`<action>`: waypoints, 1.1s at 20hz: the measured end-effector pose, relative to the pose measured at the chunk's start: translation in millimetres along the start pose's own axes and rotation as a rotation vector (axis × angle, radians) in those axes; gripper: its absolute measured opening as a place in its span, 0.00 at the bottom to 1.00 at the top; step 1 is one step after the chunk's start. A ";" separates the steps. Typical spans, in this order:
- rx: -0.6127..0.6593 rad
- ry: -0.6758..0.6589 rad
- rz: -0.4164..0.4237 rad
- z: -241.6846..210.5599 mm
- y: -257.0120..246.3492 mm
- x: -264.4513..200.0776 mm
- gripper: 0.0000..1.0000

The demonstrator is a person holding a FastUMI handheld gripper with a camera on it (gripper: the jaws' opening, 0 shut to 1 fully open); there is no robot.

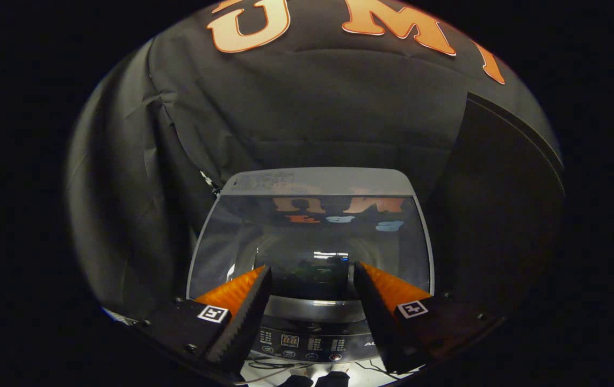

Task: Put the clothes into the washing machine and then close the washing machine lid.

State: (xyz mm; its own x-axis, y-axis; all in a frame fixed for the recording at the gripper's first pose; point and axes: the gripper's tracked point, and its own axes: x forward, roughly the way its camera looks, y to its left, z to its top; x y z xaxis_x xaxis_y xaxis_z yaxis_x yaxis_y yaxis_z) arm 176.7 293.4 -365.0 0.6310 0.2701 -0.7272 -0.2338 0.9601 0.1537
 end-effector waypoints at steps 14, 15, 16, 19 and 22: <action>-0.032 -0.285 0.036 124.3 0.5 -151.1 0.98; -0.031 -0.309 0.035 131.6 -3.4 -166.3 0.98; -0.027 -0.330 0.036 137.3 -8.1 -182.5 0.98; -0.015 -0.423 0.013 161.2 -34.2 -239.0 0.98; 0.002 -0.488 -0.025 168.5 -69.3 -288.6 0.98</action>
State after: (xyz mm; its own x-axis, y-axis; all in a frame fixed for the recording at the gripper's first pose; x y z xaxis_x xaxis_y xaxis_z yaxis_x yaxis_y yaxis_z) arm 135.4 161.3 -53.1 0.9096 0.2490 -0.3326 -0.2128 0.9668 0.1418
